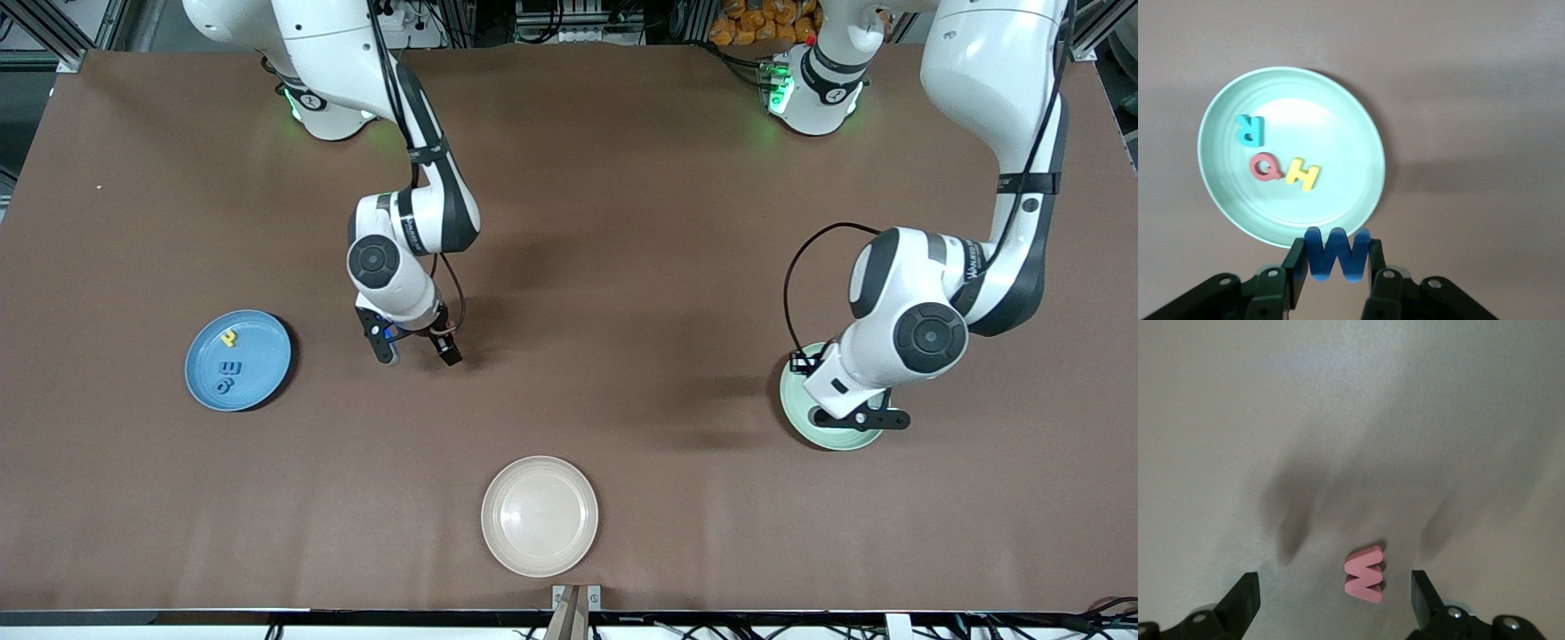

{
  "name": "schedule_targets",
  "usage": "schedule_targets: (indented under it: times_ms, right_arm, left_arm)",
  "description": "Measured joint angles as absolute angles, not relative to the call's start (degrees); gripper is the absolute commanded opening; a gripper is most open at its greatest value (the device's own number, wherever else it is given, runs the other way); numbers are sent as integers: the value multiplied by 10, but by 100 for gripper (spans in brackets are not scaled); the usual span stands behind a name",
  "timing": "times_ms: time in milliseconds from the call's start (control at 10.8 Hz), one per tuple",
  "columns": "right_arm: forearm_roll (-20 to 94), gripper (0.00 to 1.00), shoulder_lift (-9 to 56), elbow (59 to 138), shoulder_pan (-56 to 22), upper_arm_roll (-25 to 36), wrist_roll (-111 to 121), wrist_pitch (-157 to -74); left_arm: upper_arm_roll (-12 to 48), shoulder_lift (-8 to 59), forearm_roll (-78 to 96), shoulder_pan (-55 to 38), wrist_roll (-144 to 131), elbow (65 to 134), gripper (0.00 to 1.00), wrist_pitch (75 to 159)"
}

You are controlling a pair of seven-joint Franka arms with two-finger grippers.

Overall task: Sort upper and lower case letters into plates
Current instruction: 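Drop the blue W on the green plate while the right gripper grasps the w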

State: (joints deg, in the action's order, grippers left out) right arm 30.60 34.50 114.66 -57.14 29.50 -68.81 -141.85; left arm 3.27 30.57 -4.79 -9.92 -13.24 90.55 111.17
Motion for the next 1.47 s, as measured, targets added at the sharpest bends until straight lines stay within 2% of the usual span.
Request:
schedule_targets:
  times_ms: [92, 184, 276, 737, 829, 922, 1475]
  right_arm:
    - [306, 100, 348, 1151, -572, 293, -689, -1427]
    - [306, 100, 353, 1153, -573, 291, -690, -1432]
    - [307, 100, 357, 1153, -576, 289, -693, -1436]
    - [312, 98, 366, 1153, -586, 289, -702, -1446]
    - [312, 41, 366, 1153, -586, 289, -702, -1446]
    - [312, 0, 366, 1153, -586, 290, -702, -1446]
    - [312, 0, 359, 1153, -587, 295, -702, -1448]
  left_arm:
    - [27, 307, -48, -90, -120, 907, 10, 1112]
    - [11, 308, -48, -83, -94, 908, 37, 1112]
    - [3, 310, -48, -76, -72, 908, 99, 1112]
    - [-5, 290, -48, -76, -65, 874, 100, 1114]
    - [-10, 269, -48, -75, -65, 868, 100, 1113]
    - [-15, 243, -48, -75, -65, 866, 100, 1113]
    - [-27, 90, -48, -76, -65, 864, 100, 1042]
